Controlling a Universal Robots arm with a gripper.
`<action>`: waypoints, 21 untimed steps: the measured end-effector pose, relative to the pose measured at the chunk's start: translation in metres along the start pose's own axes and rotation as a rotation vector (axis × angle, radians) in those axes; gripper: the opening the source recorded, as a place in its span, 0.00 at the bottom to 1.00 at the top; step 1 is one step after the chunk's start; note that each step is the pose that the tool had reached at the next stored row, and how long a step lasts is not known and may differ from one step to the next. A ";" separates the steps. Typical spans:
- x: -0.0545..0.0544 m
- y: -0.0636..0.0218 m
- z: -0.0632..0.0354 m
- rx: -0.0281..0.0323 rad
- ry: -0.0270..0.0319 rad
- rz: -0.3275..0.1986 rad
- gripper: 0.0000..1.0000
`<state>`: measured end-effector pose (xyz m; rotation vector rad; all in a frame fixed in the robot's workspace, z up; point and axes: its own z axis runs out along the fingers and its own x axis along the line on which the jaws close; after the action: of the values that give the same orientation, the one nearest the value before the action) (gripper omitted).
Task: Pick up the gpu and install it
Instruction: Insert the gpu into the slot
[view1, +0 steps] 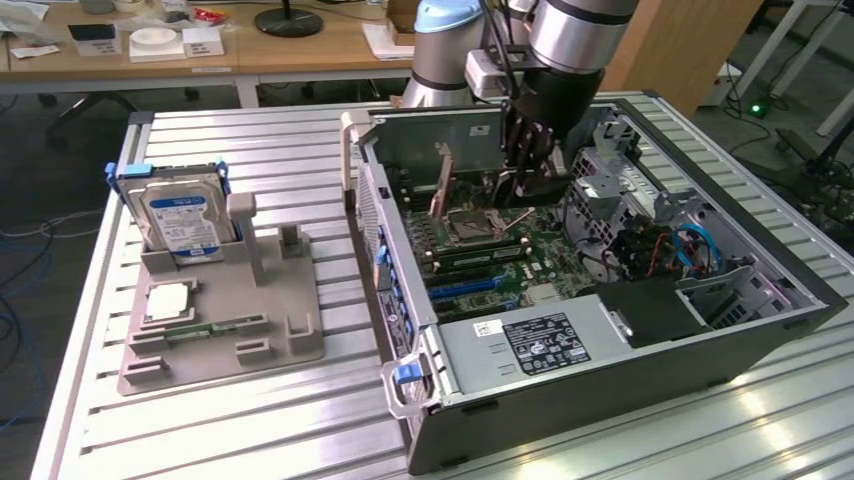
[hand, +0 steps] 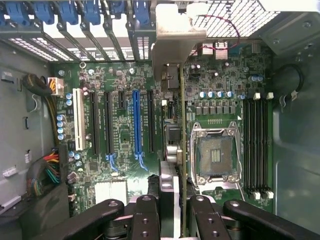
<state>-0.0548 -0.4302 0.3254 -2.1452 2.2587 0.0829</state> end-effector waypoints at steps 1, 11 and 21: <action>0.000 0.0000 0.0002 0.0000 0.0000 0.000 0.28; 0.013 -0.0006 0.0014 -0.0001 0.0006 0.000 0.28; 0.014 0.0019 0.0022 -0.0001 0.0050 0.000 0.28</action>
<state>-0.0574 -0.4436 0.3225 -2.1478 2.2615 0.0777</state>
